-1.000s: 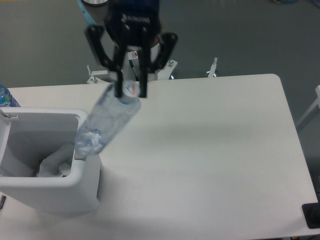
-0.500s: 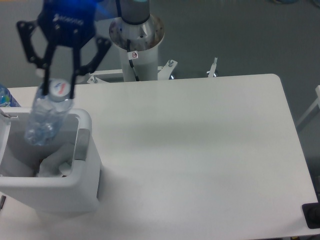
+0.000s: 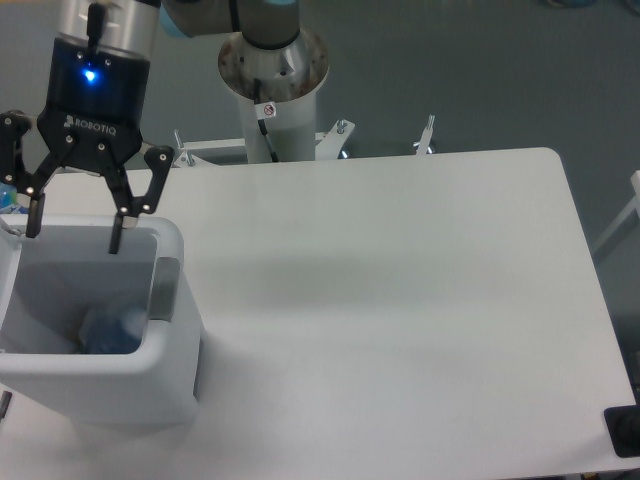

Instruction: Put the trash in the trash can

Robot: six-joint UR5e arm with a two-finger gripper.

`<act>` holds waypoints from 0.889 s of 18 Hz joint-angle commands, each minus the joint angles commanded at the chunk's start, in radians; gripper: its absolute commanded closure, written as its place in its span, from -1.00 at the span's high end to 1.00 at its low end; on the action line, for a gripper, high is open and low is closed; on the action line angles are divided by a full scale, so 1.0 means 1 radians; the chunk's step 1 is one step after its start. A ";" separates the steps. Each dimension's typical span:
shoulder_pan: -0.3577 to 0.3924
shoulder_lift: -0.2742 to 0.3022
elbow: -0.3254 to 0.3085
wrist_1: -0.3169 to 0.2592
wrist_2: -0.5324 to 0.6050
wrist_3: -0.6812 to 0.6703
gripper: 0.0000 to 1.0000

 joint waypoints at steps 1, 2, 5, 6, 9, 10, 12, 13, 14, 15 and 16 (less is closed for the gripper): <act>0.012 0.002 -0.002 -0.002 0.024 0.003 1.00; 0.035 0.005 -0.005 -0.002 0.069 0.006 1.00; 0.101 0.003 -0.014 -0.011 0.286 0.092 1.00; 0.121 0.000 -0.026 -0.009 0.366 0.118 1.00; 0.198 -0.009 -0.060 -0.008 0.474 0.214 1.00; 0.233 -0.009 -0.073 -0.009 0.477 0.256 1.00; 0.284 -0.008 -0.097 -0.014 0.497 0.363 1.00; 0.299 -0.006 -0.107 -0.023 0.532 0.439 1.00; 0.314 -0.003 -0.126 -0.049 0.578 0.534 1.00; 0.331 0.005 -0.146 -0.076 0.616 0.631 1.00; 0.340 0.015 -0.162 -0.101 0.640 0.712 1.00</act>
